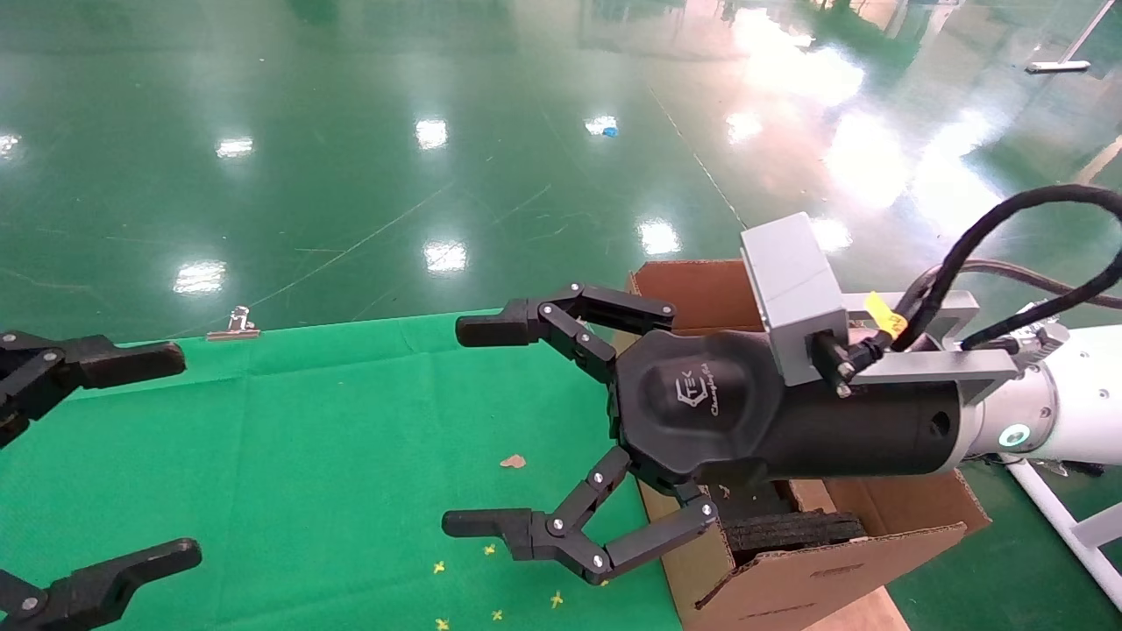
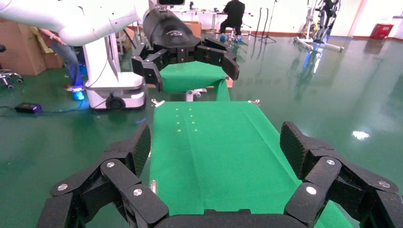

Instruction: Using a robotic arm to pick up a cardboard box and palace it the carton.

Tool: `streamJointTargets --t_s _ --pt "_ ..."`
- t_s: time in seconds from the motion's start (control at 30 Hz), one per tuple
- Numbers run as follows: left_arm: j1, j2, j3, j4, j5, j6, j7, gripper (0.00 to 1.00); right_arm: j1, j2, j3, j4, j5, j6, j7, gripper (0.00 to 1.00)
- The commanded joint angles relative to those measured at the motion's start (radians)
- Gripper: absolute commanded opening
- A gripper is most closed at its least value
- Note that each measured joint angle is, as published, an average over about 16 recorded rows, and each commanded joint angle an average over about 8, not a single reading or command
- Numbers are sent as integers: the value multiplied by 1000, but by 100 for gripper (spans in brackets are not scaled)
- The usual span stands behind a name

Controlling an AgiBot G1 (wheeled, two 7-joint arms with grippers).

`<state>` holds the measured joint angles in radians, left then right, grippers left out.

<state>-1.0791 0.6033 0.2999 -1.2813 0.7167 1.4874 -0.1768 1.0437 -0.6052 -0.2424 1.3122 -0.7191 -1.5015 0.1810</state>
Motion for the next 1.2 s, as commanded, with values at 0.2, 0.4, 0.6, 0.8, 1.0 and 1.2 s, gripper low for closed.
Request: streamJointTargets --t_s 0.2,0.4,0.6,0.8,1.0,1.2 --pt "0 0 0 0 0 0 0 100 14 -2 -17 -14 -5 3 3 100" --pt "0 0 0 0 0 0 0 100 21 -4 -26 -20 -7 4 5 100" --pt "0 0 0 0 0 0 0 100 25 -5 -31 -24 -9 5 5 100" --pt "0 0 0 0 0 0 0 100 28 -5 -34 -26 -10 5 6 100" --pt "0 0 0 0 0 0 0 100 29 -5 -35 -27 -11 6 6 100" --pt "0 0 0 0 0 0 0 100 30 -6 -37 -28 -11 6 7 100"
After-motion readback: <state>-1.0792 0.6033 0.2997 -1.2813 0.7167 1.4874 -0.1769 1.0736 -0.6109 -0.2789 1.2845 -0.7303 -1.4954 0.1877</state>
